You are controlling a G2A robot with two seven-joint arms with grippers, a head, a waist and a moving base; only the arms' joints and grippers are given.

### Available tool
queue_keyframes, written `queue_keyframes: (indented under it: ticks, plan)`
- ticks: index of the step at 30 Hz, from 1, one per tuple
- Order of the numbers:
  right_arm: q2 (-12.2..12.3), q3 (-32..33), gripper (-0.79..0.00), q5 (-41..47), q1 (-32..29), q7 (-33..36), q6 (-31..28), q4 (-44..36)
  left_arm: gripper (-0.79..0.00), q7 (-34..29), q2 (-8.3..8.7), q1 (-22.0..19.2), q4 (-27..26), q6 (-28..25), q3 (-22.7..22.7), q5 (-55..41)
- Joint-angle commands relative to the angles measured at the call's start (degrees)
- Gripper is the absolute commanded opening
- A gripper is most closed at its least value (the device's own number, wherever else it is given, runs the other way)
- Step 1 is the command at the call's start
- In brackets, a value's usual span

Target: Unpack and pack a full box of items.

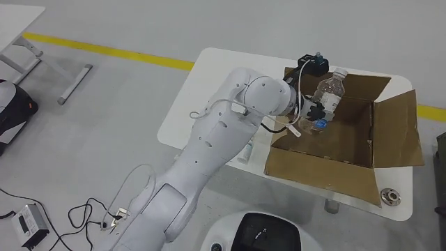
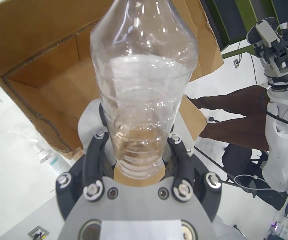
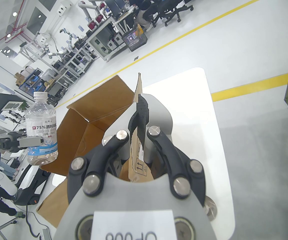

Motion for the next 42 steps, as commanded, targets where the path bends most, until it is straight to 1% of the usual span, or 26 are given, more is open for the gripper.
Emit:
queue_keyframes:
  ticks: [1,8,10,12,15,17,21,24,27,31,34,37,40,42]
  plan:
    - [-0.02,-0.24,-0.785,-0.05,0.08,0.04,0.06,-0.16,-0.785,0.02,0.0,0.02,-0.03,0.02,-0.03,0.0]
    - [-0.03,-1.21,-0.785,-1.0,0.74,0.37,-0.78,-0.79,-0.785,0.02,0.0,0.02,-0.03,0.02,-0.03,0.0]
    - [-0.03,-1.53,-0.785,-1.46,1.01,0.39,-1.04,-0.94,-0.785,0.94,0.12,1.42,0.59,0.32,-0.11,-0.73]
    - [-0.02,-1.75,-0.785,-1.96,1.32,0.39,-1.15,-0.98,-0.785,-0.26,0.13,1.6,0.64,-0.27,0.85,-1.62]
    - [-0.01,-1.93,-0.785,-2.25,1.77,0.55,-1.1,-1.06,-0.785,-0.16,-0.24,1.01,1.95,1.37,2.58,-3.64]
    - [-0.02,-2.01,-0.785,-2.3,1.96,0.58,-1.02,-1.03,-0.785,0.23,-0.6,0.41,3.84,3.15,3.86,-5.07]
    - [-0.05,-2.13,-0.785,-2.41,2.0,0.44,-1.0,-1.04,-0.785,0.5,-1.33,-1.77,9.07,7.52,7.06,-4.49]
    - [-0.08,-2.11,-0.785,-2.45,1.72,0.3,-0.92,-1.25,-0.785,-1.24,-1.75,-4.1,13.24,11.07,9.47,-2.15]
    - [-0.11,-1.95,-0.785,-2.44,1.47,0.13,-0.82,-1.31,-0.785,-1.81,-2.15,-6.03,16.9,14.05,10.06,-2.6]
    - [-0.14,-1.69,-0.785,-2.26,1.33,-0.07,-0.76,-1.36,-0.785,-0.6,-2.72,-7.07,20.15,17.04,9.99,-5.43]
    - [-0.15,-1.6,-0.785,-2.41,1.34,-0.07,-0.8,-1.38,-0.785,1.89,-3.07,-7.45,22.74,19.45,9.94,-6.53]
    - [-0.16,-1.56,-0.785,-2.42,1.36,-0.07,-0.88,-1.32,-0.785,3.19,-3.43,-7.84,24.45,20.57,10.63,-6.98]
    - [-0.17,-1.52,-0.785,-2.59,1.39,-0.14,-0.97,-1.27,-0.785,5.6,-3.69,-8.54,25.34,22.2,13.07,-2.43]
    - [-0.12,-1.41,-0.785,-3.73,1.36,-0.04,-0.89,-1.31,-0.785,4.76,-3.97,-8.33,25.84,22.52,12.95,-4.64]
